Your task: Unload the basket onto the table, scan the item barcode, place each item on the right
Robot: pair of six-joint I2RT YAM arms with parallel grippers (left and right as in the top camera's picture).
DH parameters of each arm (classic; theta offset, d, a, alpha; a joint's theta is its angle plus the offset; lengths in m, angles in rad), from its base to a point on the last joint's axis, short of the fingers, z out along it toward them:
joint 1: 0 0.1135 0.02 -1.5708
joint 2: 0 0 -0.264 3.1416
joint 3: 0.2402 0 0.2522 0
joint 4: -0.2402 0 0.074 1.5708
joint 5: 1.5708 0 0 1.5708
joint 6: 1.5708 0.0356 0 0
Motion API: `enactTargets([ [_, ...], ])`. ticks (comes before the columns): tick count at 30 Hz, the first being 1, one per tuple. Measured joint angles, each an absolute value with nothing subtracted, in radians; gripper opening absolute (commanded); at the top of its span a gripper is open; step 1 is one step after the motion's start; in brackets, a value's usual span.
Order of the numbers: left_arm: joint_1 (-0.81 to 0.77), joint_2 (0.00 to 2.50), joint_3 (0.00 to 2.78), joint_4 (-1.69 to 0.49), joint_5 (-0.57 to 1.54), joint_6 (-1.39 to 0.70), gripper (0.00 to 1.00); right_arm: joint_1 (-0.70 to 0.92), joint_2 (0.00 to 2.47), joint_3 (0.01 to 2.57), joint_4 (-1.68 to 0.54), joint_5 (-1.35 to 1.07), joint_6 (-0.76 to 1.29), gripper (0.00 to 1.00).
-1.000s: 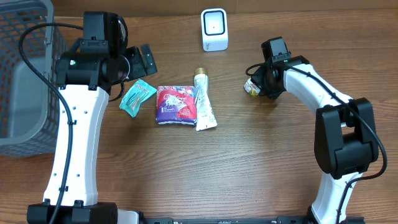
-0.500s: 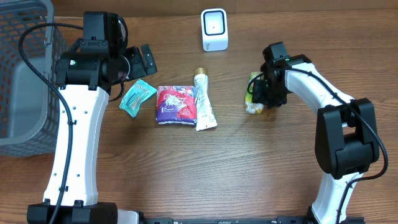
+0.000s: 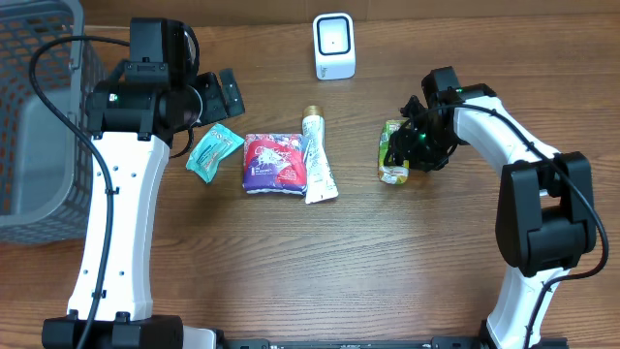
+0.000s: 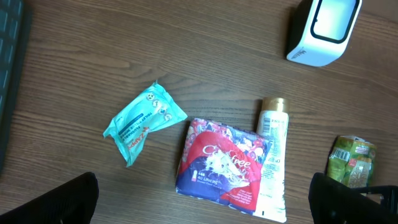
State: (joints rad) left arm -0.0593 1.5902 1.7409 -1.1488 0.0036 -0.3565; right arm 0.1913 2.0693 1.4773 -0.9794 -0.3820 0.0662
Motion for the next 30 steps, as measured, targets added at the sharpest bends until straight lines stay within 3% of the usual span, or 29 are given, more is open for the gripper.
enactTargets([
  [13,-0.059,1.590,1.741,-1.149,0.004,-0.356,1.00,0.240,2.062,1.406,-0.845,-0.314,0.266,0.66],
  [16,-0.059,1.590,1.741,-1.149,0.004,-0.356,0.99,0.240,2.052,1.385,-0.818,-0.308,0.294,0.52],
  [19,-0.059,1.590,1.741,-1.149,0.004,-0.356,1.00,0.240,2.052,1.378,-0.803,-0.308,0.316,0.25],
  [23,-0.059,1.590,1.741,-1.148,0.003,-0.356,1.00,0.235,2.043,1.377,-0.806,-0.327,0.332,0.07],
  [30,-0.059,1.590,1.741,-1.149,0.004,-0.356,1.00,0.234,2.032,1.383,-0.849,-0.400,0.338,0.04],
])
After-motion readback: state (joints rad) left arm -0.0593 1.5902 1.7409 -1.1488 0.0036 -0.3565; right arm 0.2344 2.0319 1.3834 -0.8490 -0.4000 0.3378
